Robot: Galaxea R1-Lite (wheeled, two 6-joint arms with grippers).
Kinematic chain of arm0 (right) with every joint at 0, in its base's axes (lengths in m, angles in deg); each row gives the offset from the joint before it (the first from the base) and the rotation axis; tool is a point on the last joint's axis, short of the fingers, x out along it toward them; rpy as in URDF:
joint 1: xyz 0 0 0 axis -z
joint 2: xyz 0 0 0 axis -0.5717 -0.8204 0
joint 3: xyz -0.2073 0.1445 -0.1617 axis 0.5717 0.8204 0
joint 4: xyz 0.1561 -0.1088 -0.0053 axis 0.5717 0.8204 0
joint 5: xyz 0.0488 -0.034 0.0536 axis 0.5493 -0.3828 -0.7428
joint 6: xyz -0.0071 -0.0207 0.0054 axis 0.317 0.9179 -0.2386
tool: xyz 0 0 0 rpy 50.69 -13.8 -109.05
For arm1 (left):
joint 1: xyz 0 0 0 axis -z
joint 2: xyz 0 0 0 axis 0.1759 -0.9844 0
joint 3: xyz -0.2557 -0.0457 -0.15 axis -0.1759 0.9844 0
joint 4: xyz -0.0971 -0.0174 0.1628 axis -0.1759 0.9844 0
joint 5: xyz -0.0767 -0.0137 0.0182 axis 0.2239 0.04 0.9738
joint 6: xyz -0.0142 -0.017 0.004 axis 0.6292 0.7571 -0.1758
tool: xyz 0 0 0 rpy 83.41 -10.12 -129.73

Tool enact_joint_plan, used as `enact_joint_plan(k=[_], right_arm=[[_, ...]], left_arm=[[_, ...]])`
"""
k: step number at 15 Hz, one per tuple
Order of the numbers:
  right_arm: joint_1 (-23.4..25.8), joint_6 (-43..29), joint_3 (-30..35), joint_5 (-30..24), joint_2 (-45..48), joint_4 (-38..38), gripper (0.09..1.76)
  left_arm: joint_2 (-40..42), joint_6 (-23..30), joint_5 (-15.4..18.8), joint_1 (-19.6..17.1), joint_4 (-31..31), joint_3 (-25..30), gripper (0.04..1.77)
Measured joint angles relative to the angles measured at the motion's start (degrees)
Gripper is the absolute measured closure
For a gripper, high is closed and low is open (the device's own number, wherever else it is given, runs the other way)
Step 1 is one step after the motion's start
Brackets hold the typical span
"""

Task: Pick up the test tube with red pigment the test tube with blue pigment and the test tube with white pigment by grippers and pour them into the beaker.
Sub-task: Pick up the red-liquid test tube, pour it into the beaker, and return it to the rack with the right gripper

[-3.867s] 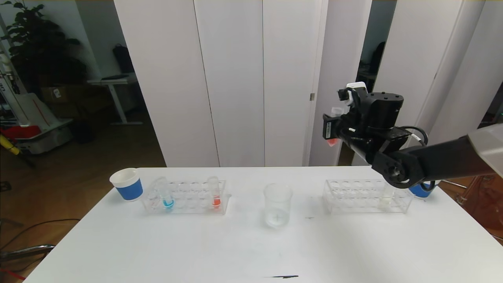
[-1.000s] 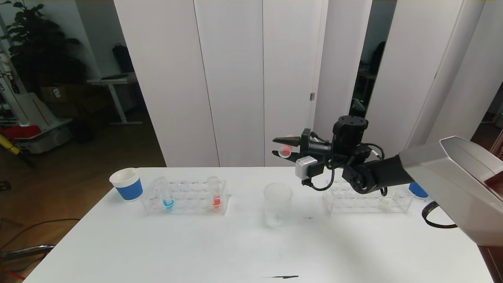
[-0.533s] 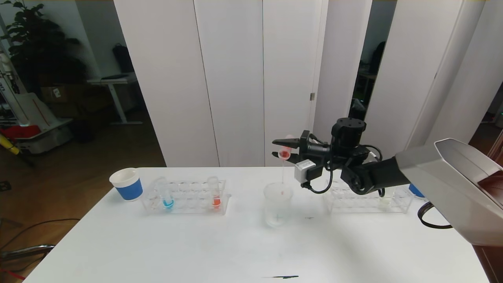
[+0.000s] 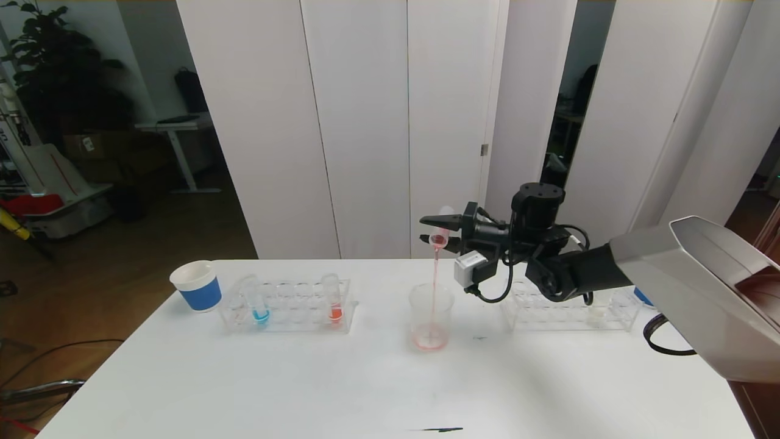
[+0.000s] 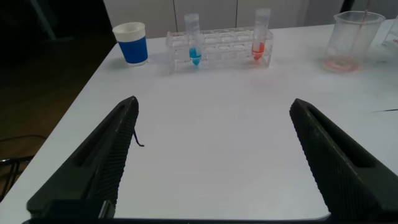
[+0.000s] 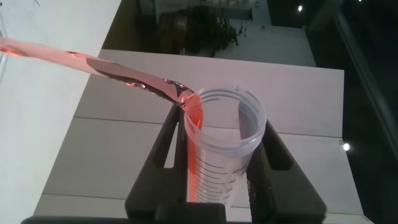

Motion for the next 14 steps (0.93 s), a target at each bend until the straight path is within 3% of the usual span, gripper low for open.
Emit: enact_joint_plan(k=[14], right_arm=[[0.66, 9.48, -4.78, -2.23, -1.38, 1.55, 1.25]], left_arm=[[0.0, 0.0, -0.02, 0.0, 0.02, 0.0, 0.07]])
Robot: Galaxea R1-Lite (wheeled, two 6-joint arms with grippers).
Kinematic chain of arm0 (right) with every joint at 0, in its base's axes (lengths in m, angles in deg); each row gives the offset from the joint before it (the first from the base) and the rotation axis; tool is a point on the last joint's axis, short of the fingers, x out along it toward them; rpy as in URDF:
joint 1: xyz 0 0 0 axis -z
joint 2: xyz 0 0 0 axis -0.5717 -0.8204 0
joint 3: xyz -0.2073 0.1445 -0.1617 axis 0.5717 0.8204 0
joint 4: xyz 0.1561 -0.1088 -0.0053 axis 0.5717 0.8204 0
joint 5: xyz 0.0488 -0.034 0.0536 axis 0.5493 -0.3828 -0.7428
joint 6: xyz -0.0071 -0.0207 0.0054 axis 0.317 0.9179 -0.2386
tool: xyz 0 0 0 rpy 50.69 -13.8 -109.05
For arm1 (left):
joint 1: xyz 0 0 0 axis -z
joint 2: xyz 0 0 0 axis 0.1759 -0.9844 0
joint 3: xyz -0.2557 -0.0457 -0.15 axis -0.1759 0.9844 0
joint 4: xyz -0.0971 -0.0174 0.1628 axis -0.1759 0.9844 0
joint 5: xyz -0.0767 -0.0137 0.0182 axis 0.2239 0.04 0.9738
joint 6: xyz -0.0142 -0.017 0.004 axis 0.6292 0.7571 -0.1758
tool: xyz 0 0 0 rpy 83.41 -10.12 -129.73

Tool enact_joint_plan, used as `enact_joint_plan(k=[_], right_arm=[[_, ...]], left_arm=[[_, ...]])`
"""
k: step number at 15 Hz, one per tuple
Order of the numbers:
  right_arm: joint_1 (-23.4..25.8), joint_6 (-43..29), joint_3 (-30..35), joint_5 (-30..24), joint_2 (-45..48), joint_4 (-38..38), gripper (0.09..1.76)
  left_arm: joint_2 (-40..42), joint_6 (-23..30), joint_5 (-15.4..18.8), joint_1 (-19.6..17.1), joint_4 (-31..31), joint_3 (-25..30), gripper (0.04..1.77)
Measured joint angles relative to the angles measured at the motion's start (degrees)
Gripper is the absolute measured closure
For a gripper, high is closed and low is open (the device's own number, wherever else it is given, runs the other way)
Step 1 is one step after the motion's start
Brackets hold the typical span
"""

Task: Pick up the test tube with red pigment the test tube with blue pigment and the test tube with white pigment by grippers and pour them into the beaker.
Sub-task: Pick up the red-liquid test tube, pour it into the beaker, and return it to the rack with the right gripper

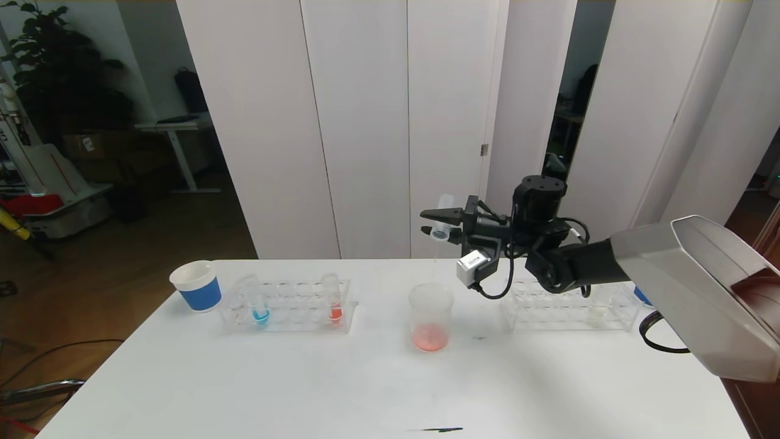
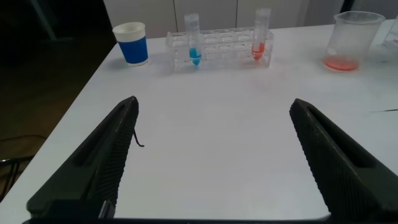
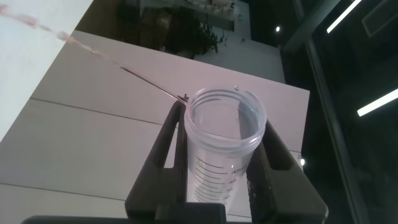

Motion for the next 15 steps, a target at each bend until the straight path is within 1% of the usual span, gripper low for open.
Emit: enact_joint_plan(k=[2, 5, 8, 12, 15], right_arm=[[-0.07, 2.23, -1.68, -1.13, -0.3, 2.3, 1.25], [-0.18, 2.45, -2.61, -1.24, -0.52, 2.5, 1.25], [-0.16, 1.33, -2.54, -0.88, -0.5, 2.86, 1.25], [-0.74, -0.72, -2.76, 1.46, 0.41, 2.12, 1.25], [-0.44, -4.39, -4.4, 3.69, 2.39, 1.9, 1.25]], left_arm=[[0.0, 0.0, 0.02, 0.0, 0.0, 0.0, 0.07], [0.0, 0.0, 0.02, 0.0, 0.0, 0.0, 0.07], [-0.02, 0.0, 0.0, 0.0, -0.02, 0.0, 0.07], [0.0, 0.0, 0.0, 0.0, 0.0, 0.0, 0.07], [0.0, 0.0, 0.02, 0.0, -0.02, 0.0, 0.07]])
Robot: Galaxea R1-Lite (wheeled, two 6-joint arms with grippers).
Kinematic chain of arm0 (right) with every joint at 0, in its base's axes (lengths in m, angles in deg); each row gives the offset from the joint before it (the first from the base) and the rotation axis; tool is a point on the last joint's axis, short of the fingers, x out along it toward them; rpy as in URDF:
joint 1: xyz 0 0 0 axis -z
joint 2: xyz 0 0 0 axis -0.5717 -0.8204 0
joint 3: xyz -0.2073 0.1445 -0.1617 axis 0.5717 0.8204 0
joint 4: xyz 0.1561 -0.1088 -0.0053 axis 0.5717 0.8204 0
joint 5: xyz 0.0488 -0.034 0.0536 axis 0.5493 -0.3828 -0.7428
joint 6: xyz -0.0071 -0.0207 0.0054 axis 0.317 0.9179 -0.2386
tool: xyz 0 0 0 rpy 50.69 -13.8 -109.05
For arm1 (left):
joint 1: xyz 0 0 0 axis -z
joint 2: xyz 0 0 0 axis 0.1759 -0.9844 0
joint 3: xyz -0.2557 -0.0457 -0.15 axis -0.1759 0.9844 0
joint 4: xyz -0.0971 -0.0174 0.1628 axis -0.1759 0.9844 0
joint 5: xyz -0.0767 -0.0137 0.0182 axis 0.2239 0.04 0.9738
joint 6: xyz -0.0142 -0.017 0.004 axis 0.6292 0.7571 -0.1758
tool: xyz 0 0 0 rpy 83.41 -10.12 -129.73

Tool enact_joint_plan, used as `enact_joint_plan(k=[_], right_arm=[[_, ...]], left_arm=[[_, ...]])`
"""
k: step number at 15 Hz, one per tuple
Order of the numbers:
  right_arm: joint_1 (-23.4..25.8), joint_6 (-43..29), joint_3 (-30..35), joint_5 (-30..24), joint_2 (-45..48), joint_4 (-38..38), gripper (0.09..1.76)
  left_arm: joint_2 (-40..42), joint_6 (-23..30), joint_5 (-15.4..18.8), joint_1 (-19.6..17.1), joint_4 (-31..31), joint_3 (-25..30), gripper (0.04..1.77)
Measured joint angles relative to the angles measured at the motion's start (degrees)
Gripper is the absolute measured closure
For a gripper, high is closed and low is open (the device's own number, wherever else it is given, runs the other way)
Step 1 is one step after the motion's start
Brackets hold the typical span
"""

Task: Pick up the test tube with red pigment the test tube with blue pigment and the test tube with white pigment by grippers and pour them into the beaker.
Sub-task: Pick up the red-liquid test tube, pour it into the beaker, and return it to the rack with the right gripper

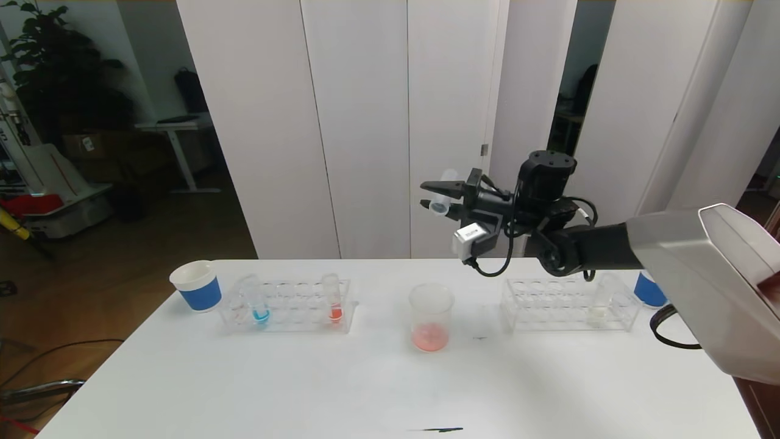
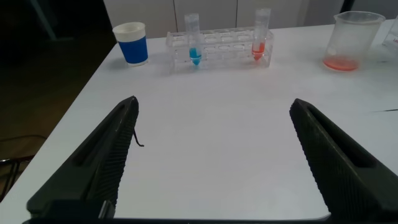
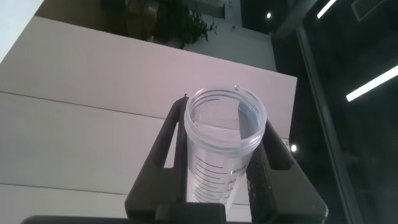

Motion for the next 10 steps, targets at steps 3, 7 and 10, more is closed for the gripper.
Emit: enact_joint_plan(k=[3, 7, 10], right_arm=[[0.72, -6.91, -3.67, 8.55, 1.49, -0.12, 1.25], [0.15, -20.48, -5.55, 30.66, 2.82, -2.18, 1.25], [-0.3, -34.72, -4.89, 48.2, 3.23, -4.83, 1.25]], left_arm=[[-0.02, 0.0, 0.0, 0.0, 0.0, 0.0, 0.07], [0.0, 0.02, 0.0, 0.0, 0.0, 0.0, 0.07], [0.0, 0.02, -0.02, 0.0, 0.02, 0.0, 0.07]])
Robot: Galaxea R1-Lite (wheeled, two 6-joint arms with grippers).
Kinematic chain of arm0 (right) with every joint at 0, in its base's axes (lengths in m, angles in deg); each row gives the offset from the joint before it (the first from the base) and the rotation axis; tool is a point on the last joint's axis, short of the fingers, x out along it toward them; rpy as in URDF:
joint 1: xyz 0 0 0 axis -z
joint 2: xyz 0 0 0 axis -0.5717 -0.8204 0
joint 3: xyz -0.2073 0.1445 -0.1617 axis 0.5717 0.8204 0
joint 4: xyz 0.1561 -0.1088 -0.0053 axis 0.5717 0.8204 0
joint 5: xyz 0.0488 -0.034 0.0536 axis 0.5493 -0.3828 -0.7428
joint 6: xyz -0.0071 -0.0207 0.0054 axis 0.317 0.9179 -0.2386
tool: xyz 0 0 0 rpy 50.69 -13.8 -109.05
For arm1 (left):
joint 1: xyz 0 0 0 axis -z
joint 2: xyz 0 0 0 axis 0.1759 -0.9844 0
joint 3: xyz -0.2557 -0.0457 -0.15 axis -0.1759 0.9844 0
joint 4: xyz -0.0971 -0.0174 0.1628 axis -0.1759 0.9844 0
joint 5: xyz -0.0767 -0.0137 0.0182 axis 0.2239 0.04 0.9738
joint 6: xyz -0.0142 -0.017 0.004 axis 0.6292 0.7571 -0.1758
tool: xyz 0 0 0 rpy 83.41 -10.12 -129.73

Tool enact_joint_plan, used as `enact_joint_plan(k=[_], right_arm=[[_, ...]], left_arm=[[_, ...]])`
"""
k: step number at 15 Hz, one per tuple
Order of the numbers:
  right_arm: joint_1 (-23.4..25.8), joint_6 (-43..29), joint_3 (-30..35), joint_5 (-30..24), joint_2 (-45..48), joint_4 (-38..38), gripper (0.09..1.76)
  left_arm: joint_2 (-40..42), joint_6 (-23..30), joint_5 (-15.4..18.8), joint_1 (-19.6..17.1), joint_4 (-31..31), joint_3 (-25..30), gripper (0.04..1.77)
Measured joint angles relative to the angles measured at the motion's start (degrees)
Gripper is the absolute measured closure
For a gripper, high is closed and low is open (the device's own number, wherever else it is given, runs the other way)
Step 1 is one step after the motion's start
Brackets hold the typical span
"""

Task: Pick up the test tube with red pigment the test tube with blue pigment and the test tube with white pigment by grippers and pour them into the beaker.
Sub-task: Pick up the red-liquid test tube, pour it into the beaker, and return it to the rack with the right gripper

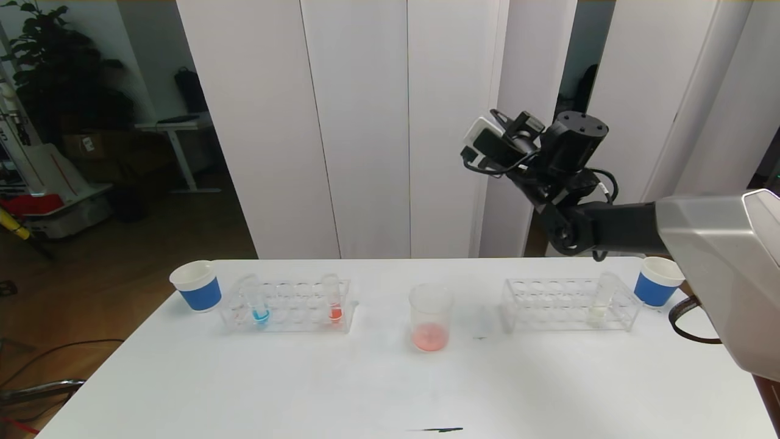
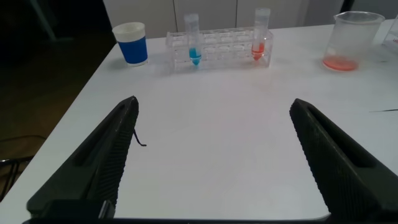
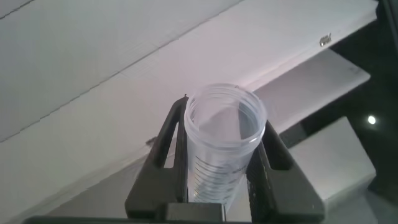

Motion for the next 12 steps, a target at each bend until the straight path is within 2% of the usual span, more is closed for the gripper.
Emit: enact_joint_plan(k=[3, 5, 6, 12], right_arm=[[-0.13, -18.12, 1.57, 17.16, -0.15, -1.79, 1.25], [-0.13, -26.94, 2.34, 25.27, -0.28, -1.55, 1.25], [-0.13, -30.33, 3.25, 27.87, -0.35, -1.85, 1.25], [-0.94, -46.81, 10.56, 35.58, 0.09, -1.85, 1.25]], left_arm=[[0.0, 0.0, 0.0, 0.0, -0.02, 0.0, 0.07], [0.0, 0.0, 0.02, 0.0, 0.0, 0.0, 0.07], [0.0, 0.0, 0.02, 0.0, -0.02, 0.0, 0.07], [0.0, -0.02, 0.02, 0.0, 0.0, 0.0, 0.07]])
